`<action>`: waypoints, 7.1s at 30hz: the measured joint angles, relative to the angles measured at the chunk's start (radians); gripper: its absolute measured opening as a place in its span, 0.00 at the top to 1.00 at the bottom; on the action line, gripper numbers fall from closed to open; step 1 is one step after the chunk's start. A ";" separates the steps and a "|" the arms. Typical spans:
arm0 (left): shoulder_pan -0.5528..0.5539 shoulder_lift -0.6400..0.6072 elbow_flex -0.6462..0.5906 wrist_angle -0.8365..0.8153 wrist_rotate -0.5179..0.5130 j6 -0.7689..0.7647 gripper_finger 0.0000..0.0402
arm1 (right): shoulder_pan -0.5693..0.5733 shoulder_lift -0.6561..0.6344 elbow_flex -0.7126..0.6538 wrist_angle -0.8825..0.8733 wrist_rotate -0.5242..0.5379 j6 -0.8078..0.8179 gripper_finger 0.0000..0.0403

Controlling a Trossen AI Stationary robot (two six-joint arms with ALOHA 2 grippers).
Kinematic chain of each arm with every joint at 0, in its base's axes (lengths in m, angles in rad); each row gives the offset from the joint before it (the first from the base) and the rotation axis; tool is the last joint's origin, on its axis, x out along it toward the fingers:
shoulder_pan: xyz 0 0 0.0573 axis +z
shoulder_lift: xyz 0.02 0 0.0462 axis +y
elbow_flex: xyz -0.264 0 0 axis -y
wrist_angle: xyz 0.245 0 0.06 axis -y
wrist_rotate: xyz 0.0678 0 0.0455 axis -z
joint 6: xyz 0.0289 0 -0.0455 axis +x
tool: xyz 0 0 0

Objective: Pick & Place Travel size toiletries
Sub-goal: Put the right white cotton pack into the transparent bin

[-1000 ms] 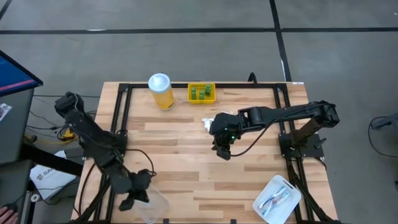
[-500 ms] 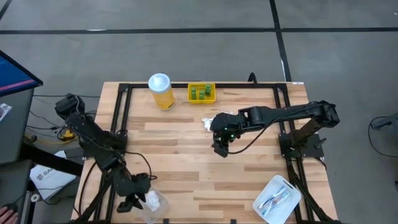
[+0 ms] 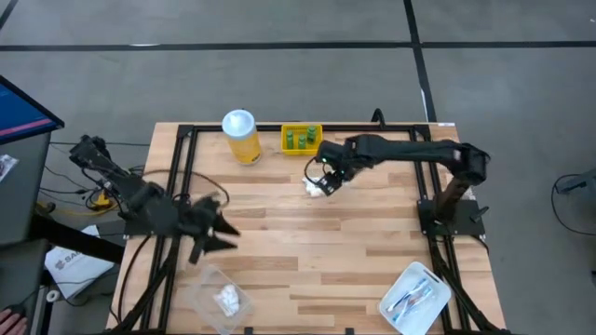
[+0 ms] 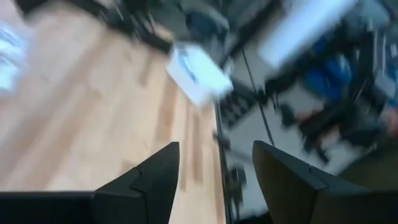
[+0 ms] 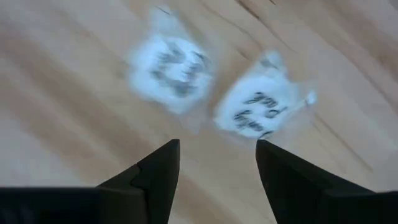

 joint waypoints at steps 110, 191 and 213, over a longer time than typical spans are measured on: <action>0.719 0.645 -0.138 1.296 0.221 -0.137 0.30 | 0.040 -0.434 -0.308 0.784 -0.183 -0.017 1.00; -0.141 0.188 -0.129 0.100 0.520 -0.395 1.00 | 0.131 -0.447 -0.308 0.551 -0.467 -0.006 0.70; -0.188 0.323 -0.129 0.097 0.596 -0.429 0.50 | 0.130 -0.337 -0.306 0.472 -0.277 0.033 0.49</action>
